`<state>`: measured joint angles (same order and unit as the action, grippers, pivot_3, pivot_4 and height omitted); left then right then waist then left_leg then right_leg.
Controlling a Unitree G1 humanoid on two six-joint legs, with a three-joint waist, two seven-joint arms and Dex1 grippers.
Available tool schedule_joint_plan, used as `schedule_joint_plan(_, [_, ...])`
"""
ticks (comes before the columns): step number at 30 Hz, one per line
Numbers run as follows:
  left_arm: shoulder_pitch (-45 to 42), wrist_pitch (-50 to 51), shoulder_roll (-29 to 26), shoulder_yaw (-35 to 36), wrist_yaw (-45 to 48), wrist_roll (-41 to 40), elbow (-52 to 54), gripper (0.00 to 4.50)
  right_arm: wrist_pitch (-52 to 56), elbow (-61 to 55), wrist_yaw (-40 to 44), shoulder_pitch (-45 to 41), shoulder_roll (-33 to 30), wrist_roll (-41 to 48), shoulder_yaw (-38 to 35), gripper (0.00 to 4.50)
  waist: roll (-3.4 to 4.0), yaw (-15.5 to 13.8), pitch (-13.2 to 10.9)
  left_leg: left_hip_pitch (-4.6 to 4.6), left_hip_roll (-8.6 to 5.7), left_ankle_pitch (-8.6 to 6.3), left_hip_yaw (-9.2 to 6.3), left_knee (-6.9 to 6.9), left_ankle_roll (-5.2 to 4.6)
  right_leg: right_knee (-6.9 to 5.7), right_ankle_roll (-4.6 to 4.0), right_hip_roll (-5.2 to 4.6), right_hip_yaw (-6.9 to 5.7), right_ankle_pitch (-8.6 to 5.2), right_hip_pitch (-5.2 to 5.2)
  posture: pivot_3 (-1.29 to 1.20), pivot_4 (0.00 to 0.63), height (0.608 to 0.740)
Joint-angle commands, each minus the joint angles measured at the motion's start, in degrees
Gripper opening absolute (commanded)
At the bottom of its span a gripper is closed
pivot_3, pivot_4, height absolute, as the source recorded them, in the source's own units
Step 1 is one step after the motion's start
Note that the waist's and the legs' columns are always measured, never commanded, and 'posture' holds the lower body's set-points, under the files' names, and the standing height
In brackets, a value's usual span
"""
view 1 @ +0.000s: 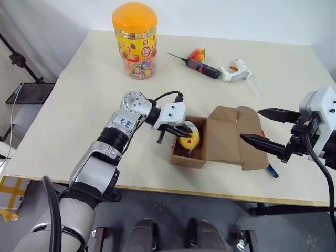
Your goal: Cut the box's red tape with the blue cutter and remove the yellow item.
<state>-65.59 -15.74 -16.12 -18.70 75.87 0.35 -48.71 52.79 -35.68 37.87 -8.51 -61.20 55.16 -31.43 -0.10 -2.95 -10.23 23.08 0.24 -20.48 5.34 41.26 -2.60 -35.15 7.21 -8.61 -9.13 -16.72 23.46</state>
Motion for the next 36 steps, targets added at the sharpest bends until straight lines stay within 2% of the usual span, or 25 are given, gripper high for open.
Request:
schedule_joint_plan(1, [-1.99,0.09,0.68,2.49,0.57,-1.89,1.12,0.01,-0.98,-0.22,0.00,-0.13,-0.02,-0.43,-1.26,4.50,0.00,-0.01,0.00,0.00,0.00,0.00,0.00,0.00,0.00,0.00,0.00,0.00,0.00,0.00,0.00,0.00,0.150,0.740])
schedule_joint_plan(11, [-3.43,6.25,1.21,8.76,0.29,-7.92,8.81,0.01,-1.82,2.03,2.03,-2.14,-1.17,-1.53,0.12,4.50,0.00,0.04,0.00,0.01,0.00,0.00,-0.02,0.01,0.00,-0.02,0.00,0.00,0.00,0.00,0.01,0.00,0.150,0.740])
schedule_joint_plan(20, [-8.85,11.01,-2.38,13.71,-6.52,-8.45,12.08,0.01,-4.47,4.97,5.72,-3.51,-1.07,-3.16,0.88,4.50,0.00,0.16,0.00,-0.02,0.00,0.00,-0.01,0.00,-0.01,-0.05,0.00,0.00,0.02,0.00,0.00,0.00,0.150,0.740])
schedule_joint_plan(23, [-4.60,14.33,-11.93,14.42,-8.13,-4.80,14.87,0.01,-11.33,8.45,10.05,-5.37,3.13,-2.86,-0.15,4.50,0.00,0.78,0.00,-0.05,0.00,0.00,0.01,-0.02,0.00,-0.07,0.00,0.01,0.03,0.00,0.03,0.00,0.150,0.740])
schedule_joint_plan(26, [1.02,18.24,-17.62,15.14,-8.59,-4.69,19.49,0.01,-15.71,12.68,16.59,-5.95,5.24,-2.31,0.25,4.50,0.00,1.55,0.00,-0.20,0.00,0.01,0.06,-0.18,0.00,-0.12,0.00,0.01,0.07,0.00,0.01,0.00,0.150,0.740])
schedule_joint_plan(31, [9.64,21.17,-25.05,18.17,-12.02,-4.47,21.29,0.01,-23.04,24.92,27.05,-7.31,4.70,-8.20,4.49,4.50,-0.11,1.40,-0.07,-0.22,-0.01,0.00,0.04,-0.08,0.00,-0.19,0.00,-0.01,0.11,0.00,-0.02,0.00,0.150,0.740])
schedule_joint_plan(36, [12.87,22.33,-29.10,20.46,-16.23,-4.44,20.44,0.01,-27.42,33.98,30.41,-12.21,4.41,-13.56,8.34,4.50,-0.17,1.31,-0.10,-0.14,0.00,0.00,-0.01,0.07,-0.01,-0.26,0.00,-0.06,0.10,0.00,-0.03,0.00,0.150,0.740])
